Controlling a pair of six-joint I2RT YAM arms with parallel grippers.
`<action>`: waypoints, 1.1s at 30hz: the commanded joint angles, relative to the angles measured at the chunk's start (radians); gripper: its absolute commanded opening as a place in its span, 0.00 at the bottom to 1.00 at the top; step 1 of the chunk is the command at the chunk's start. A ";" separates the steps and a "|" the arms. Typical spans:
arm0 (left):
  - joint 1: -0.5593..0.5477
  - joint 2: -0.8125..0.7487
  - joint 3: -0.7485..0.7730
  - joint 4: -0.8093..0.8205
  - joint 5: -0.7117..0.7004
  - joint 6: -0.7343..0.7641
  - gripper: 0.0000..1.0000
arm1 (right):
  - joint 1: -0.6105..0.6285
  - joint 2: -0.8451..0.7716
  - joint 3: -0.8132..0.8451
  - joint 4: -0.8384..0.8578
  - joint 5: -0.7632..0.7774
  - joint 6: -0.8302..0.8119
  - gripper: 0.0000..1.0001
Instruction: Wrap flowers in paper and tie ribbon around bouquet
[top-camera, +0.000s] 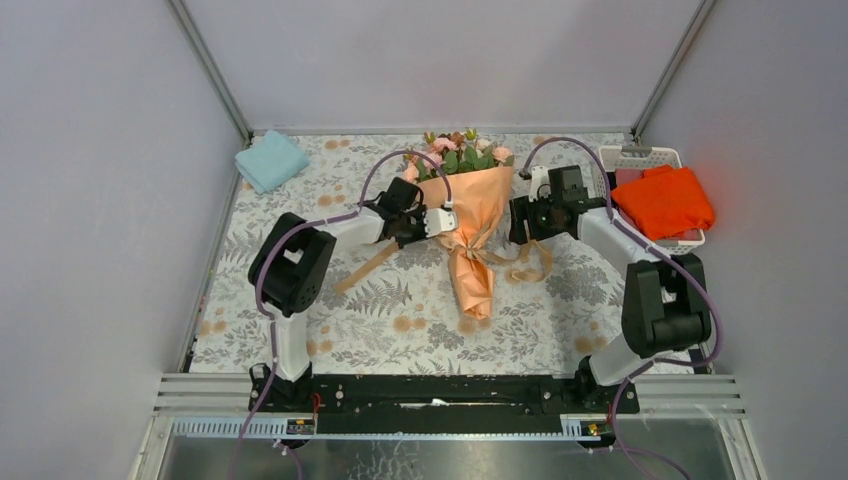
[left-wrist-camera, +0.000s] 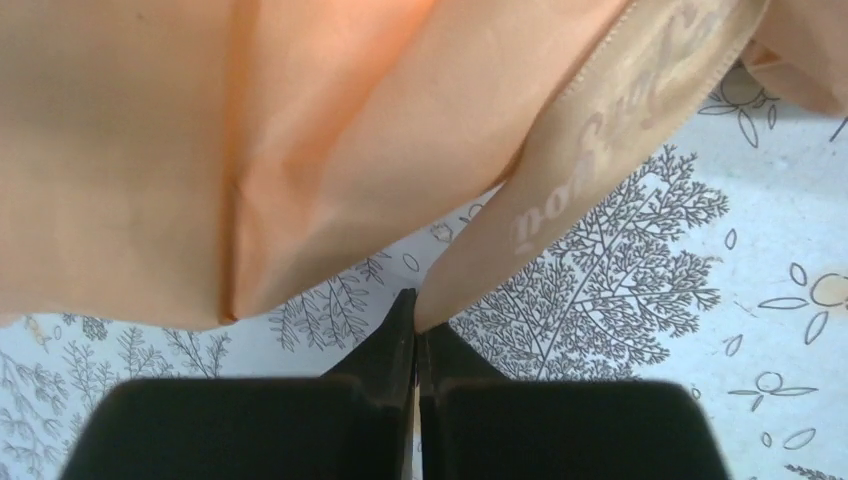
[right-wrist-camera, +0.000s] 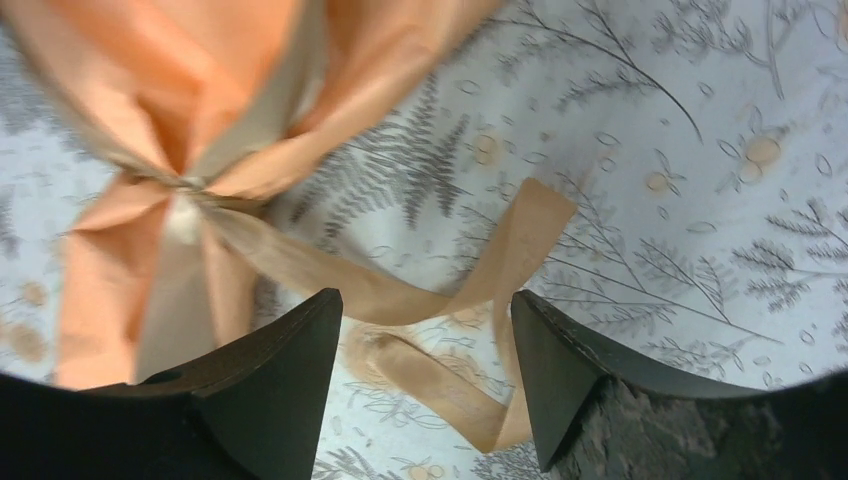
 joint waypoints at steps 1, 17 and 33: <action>-0.005 -0.051 -0.022 -0.071 -0.046 -0.031 0.00 | 0.012 -0.128 -0.042 0.129 -0.188 0.002 0.69; 0.127 -0.357 -0.173 -0.160 0.021 -0.156 0.00 | 0.255 -0.117 -0.215 0.212 -0.288 -0.578 0.75; 0.230 -0.381 -0.219 -0.160 0.044 -0.265 0.00 | 0.340 0.055 -0.179 0.296 0.024 -0.648 0.00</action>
